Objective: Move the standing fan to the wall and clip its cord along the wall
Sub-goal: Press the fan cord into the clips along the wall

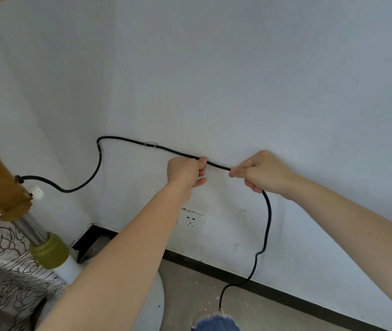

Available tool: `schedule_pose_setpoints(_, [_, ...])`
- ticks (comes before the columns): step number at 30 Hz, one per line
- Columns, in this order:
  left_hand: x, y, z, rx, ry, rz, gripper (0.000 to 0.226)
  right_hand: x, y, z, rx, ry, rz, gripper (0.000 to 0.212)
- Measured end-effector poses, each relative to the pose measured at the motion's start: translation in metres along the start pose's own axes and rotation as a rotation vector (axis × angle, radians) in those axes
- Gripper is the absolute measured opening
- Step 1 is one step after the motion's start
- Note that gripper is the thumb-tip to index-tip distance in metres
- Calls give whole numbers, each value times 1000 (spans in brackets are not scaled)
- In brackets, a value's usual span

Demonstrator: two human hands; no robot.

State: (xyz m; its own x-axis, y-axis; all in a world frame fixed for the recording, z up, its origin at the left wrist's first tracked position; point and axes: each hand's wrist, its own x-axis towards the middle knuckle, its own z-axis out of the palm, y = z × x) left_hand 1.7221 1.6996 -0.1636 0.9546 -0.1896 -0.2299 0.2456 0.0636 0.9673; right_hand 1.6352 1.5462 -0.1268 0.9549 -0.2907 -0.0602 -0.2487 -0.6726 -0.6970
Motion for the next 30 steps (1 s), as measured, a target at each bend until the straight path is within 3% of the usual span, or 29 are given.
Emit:
schedule_pose_setpoints(2, [-1,-2,0,1,-2,2,14,-4,3,-3,41,-32,28,36])
schedule_pose_setpoints(4, [-2,-2,0,6,-5,2,13,-8,2,-6,119,-38,28,17])
schedule_pose_setpoints(6, [-3,-1,0,3,1,-5,14,-10,-1,-10,157,-37,-7,22])
schedule_pose_setpoints(12, [-3,-6,-4,60,35,-29,15,-16,-19,2,-277,24,-219,32])
schedule_pose_setpoints(17, [-3,-11,-5,162,39,33,20,-17,-28,12,-535,80,-260,35])
schedule_pose_setpoints(20, [-3,-8,-3,171,35,32,19,-16,-31,14,-581,103,-237,32])
schedule_pose_setpoints(24, [-4,-3,-4,143,-2,-16,15,-12,-38,15,-601,118,-193,10])
schedule_pose_setpoints(30, [-8,-1,-5,93,-39,-77,15,-3,-43,13,-593,187,-175,9])
